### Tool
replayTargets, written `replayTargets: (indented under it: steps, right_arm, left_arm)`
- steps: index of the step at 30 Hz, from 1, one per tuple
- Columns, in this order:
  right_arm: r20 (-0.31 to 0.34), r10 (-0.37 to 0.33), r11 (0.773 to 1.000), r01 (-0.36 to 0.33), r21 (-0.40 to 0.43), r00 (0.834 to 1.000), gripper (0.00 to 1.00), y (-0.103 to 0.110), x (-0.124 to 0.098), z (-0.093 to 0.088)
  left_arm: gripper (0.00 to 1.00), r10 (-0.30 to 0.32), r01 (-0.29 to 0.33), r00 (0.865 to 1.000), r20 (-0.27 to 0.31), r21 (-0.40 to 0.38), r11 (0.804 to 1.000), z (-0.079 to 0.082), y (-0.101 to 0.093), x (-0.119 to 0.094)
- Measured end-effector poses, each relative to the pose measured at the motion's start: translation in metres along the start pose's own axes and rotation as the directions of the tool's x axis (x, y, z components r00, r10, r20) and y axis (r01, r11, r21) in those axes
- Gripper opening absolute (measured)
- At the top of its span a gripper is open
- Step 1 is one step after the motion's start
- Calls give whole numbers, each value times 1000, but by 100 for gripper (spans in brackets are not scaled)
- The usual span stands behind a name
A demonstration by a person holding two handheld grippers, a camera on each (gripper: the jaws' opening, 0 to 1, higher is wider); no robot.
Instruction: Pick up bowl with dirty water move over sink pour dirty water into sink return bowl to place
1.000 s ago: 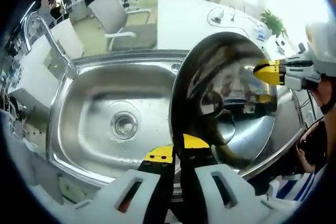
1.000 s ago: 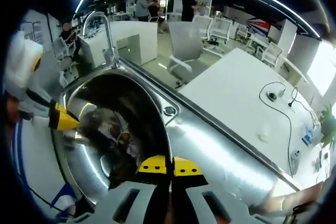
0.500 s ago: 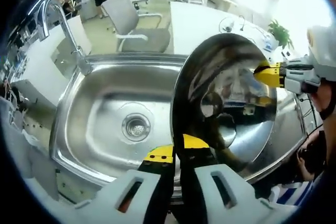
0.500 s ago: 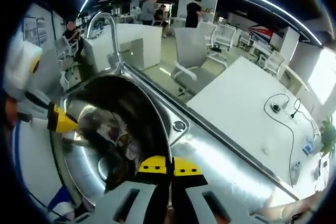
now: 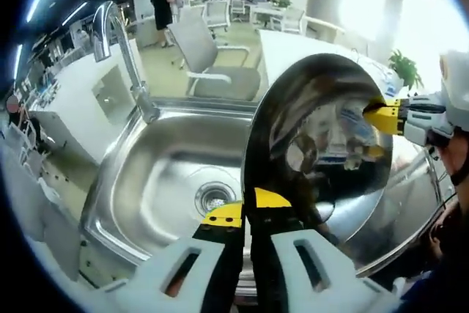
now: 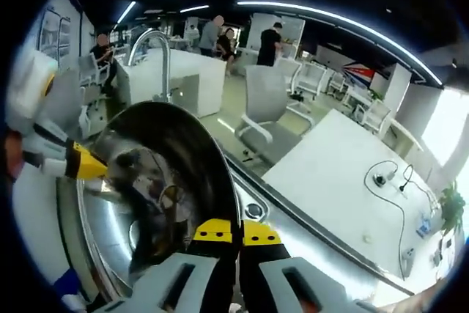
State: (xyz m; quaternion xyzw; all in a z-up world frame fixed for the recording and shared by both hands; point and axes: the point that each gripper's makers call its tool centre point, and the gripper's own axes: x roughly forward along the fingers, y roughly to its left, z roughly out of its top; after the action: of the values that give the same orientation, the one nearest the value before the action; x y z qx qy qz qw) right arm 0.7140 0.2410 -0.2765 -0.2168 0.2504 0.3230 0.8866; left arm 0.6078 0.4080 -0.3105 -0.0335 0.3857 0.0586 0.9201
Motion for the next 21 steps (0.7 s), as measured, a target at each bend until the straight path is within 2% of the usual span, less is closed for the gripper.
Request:
replayTargets:
  steps: [7, 11, 16, 21]
  right_arm:
    - [127, -45, 996, 54, -71, 991, 0, 3, -3, 24]
    - [149, -63, 994, 76, -84, 987, 0, 3, -4, 29]
    - [167, -73, 992, 89, -92, 983, 0, 2, -4, 32]
    - [207, -93, 988, 116, -103, 974, 0, 2, -7, 40]
  left_arm:
    - [0, 26, -26, 998, 54, 2, 1000, 8, 12, -2]
    - [0, 48, -50, 996, 81, 16, 999, 11, 13, 1]
    - [0, 49, -50, 993, 104, 3, 999, 14, 15, 0]
    - [0, 92, -100, 978, 188, 35, 994, 22, 18, -3]
